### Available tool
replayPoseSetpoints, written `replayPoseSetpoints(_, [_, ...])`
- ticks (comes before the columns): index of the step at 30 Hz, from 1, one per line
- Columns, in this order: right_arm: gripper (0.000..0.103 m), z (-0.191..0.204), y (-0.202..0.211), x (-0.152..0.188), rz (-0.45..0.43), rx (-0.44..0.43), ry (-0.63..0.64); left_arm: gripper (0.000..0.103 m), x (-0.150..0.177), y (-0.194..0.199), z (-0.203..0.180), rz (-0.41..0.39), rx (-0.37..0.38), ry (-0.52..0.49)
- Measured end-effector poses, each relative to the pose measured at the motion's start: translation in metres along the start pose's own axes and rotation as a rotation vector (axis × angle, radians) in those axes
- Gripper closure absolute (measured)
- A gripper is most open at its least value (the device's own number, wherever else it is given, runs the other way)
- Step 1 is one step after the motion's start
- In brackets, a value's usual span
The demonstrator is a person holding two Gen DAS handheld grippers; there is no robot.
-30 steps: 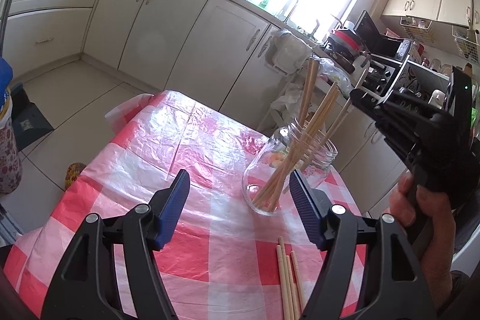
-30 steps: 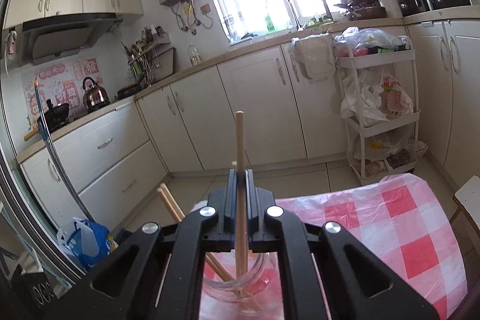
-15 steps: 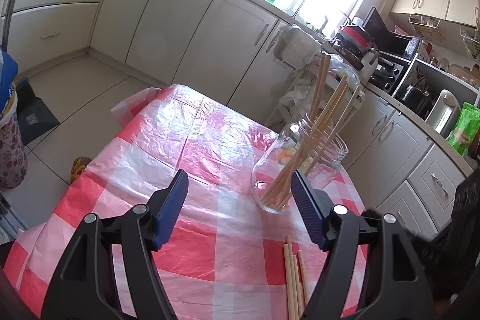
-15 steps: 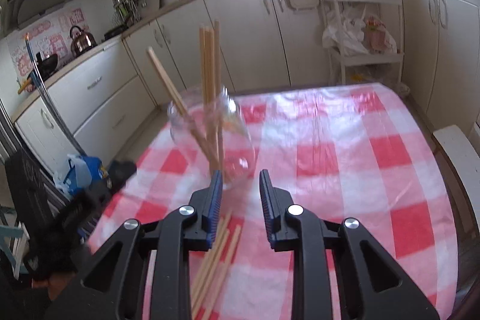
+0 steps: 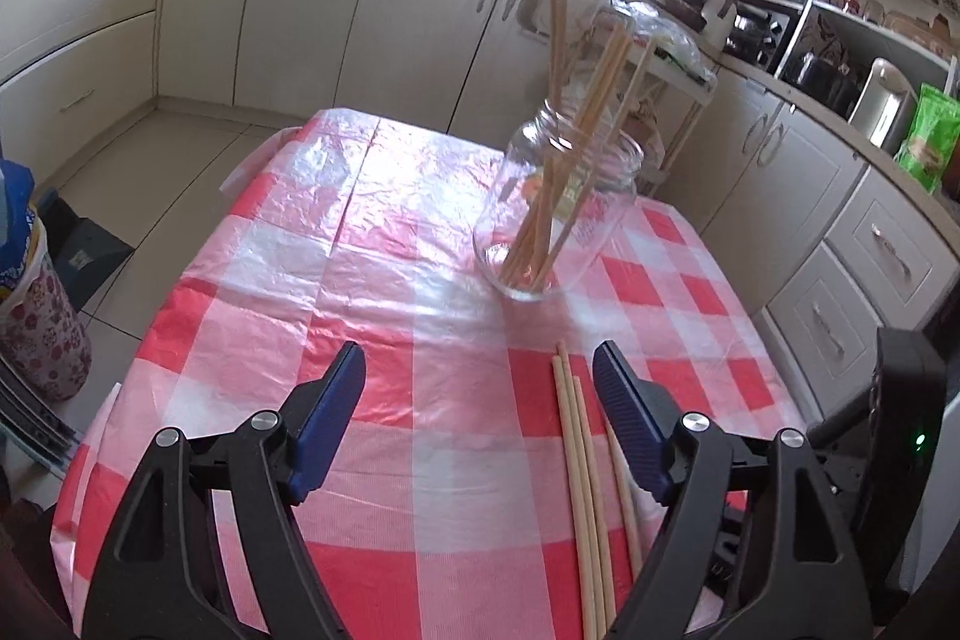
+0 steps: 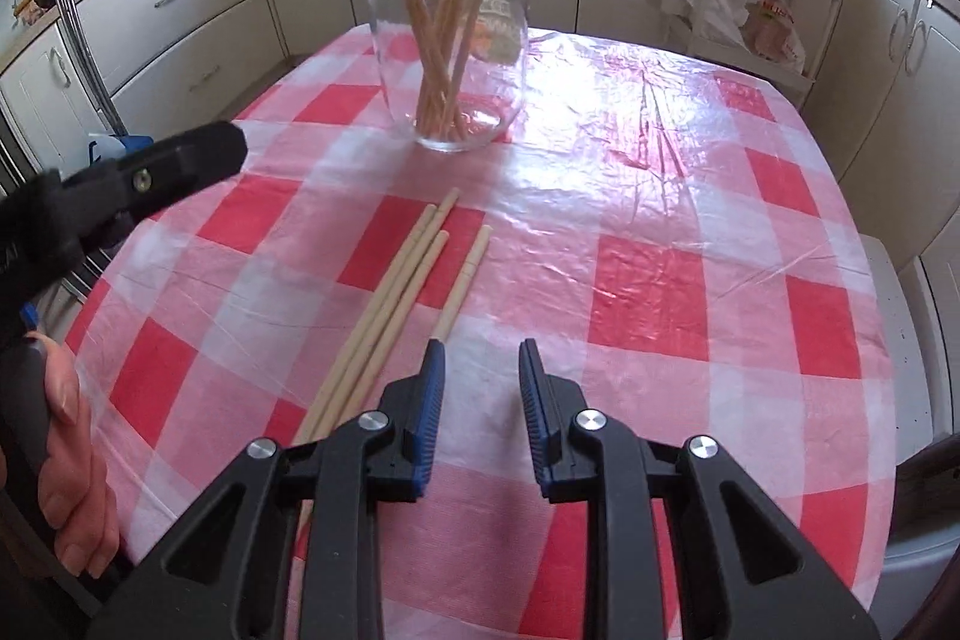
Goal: Organize utensils
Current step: 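Move both open grippers back to the chopsticks on the cloth, then close the right gripper on one chopstick while the left grasps another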
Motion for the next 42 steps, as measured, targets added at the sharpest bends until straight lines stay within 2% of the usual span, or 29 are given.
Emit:
replayPoseSetpoints(5, [0.082, -0.034, 0.006, 0.006, -0.001, 0.015, -0.039, 0.029, 0.006, -0.018, -0.026, 0.124, -0.038, -0.13])
replayPoseSetpoints(10, [0.082, -0.056, 0.017, 0.002, -0.024, -0.07, -0.123, 0.029, 0.009, -0.037, -0.046, 0.209, -0.108, -0.245])
replayPoseSetpoints(14, [0.082, -0.056, 0.017, 0.002, -0.023, -0.111, -0.159, 0.029, 0.01, -0.049, -0.049, 0.271, -0.14, -0.278])
replayPoseSetpoints(18, [0.082, -0.059, 0.016, 0.002, -0.022, -0.13, -0.177, 0.029, 0.012, -0.054, -0.054, 0.297, -0.158, -0.324])
replayPoseSetpoints(22, [0.082, -0.06, 0.017, 0.003, -0.019, -0.145, -0.188, 0.029, 0.011, -0.05, -0.048, 0.307, -0.169, -0.322])
replayPoseSetpoints(29, [0.082, -0.014, 0.009, -0.007, 0.007, -0.19, -0.1, 0.029, 0.012, -0.042, -0.029, 0.312, -0.196, -0.341])
replayPoseSetpoints(35, [0.082, 0.01, -0.008, -0.011, 0.05, -0.166, -0.044, 0.029, 0.013, -0.04, -0.026, 0.307, -0.15, -0.375])
replayPoseSetpoints(42, [0.083, 0.007, -0.01, -0.011, 0.062, -0.098, 0.05, 0.029, 0.011, -0.046, -0.035, 0.287, -0.083, -0.433])
Point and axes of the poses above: each gripper's, at about its wrist camera, not at the fingertips, and y roughly against the way its jaws point, z to its left, x to its underside, the point moved 3 cm from there along -y, roughly the way its jaws point, and after that the axes turned 12 degrees about -y, right-handed, at the moved point
